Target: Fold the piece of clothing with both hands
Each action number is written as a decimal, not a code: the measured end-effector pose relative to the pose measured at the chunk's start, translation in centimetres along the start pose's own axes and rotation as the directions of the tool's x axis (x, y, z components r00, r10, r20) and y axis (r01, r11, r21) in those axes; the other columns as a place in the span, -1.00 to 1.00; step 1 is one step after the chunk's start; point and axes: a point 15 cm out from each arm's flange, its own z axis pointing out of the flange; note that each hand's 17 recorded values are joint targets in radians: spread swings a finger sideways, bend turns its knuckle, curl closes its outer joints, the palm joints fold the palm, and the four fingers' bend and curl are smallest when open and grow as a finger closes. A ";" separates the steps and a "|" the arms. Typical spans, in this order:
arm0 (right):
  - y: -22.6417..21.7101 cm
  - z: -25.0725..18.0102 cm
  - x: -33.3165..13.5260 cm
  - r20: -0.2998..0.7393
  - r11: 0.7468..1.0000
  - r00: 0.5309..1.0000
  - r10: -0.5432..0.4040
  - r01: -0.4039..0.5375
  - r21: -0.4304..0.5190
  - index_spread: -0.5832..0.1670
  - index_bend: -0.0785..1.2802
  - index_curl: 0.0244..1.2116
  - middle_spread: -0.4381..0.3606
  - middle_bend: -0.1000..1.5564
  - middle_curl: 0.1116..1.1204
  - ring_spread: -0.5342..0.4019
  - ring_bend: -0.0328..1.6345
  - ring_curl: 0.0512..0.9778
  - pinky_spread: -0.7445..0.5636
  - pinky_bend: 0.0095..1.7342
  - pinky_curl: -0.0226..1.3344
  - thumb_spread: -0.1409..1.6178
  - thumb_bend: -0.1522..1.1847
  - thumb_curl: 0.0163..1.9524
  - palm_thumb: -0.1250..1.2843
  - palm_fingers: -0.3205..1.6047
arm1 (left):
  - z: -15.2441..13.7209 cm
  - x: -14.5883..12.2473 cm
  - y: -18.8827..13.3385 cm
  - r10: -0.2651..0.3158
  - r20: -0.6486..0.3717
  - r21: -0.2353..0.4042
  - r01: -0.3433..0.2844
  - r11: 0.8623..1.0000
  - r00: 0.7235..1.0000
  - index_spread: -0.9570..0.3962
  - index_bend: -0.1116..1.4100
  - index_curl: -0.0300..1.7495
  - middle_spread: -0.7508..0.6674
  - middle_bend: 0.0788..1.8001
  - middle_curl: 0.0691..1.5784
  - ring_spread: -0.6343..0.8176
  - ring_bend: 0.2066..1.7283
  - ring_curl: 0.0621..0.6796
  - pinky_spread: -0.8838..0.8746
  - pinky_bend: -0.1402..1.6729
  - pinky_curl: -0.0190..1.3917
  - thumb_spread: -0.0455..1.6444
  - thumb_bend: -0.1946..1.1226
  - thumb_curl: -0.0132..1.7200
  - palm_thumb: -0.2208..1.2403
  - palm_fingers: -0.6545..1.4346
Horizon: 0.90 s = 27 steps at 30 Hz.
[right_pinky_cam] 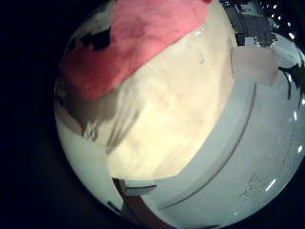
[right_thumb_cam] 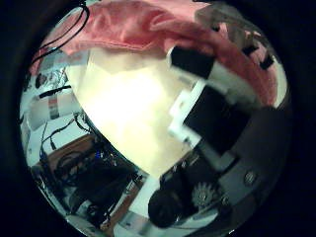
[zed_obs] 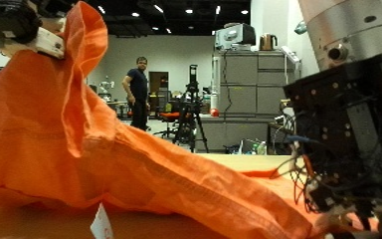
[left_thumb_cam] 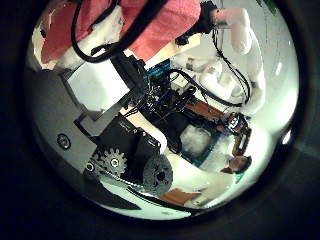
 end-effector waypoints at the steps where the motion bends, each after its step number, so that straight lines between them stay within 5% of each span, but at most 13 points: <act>1: 0.2 -0.2 0.3 0.002 1.000 1.000 0.008 -0.008 -0.004 -0.37 0.40 0.38 -0.34 0.41 0.38 -0.43 0.47 0.26 -0.47 0.27 0.04 0.50 -0.68 -0.60 0.59 0.60 | -0.1 -0.1 0.1 -0.002 0.000 -0.001 0.002 1.000 1.000 -0.65 -0.60 0.07 -0.71 0.13 -0.37 -0.97 -0.26 0.21 -0.92 -0.11 -0.31 0.32 -0.73 -0.63 0.32 0.71; 17: -3.5 -13.1 5.6 0.027 0.984 0.993 0.112 -0.115 0.133 -0.21 0.59 0.49 -0.26 0.57 0.46 -0.38 0.58 0.45 -0.33 0.40 0.22 0.56 -0.74 -0.52 0.70 0.47 | -4.3 -2.0 -0.1 -0.020 -0.018 -0.021 0.020 1.000 1.000 -0.64 -0.60 0.07 -0.71 0.13 -0.37 -0.97 -0.26 0.19 -0.92 -0.11 -0.31 0.32 -0.73 -0.63 0.32 0.71; 27: -11.5 -16.5 9.8 0.070 0.972 0.979 0.193 -0.200 0.124 -0.18 0.61 0.49 -0.26 0.60 0.46 -0.38 0.59 0.50 -0.29 0.38 0.28 0.56 -0.78 -0.49 0.71 0.45 | -7.3 -6.1 -5.7 -0.138 -0.020 0.073 0.139 0.988 0.990 -0.63 -0.60 0.07 -0.70 0.14 -0.36 -0.97 -0.25 0.20 -0.91 -0.14 -0.32 0.33 -0.73 -0.63 0.33 0.69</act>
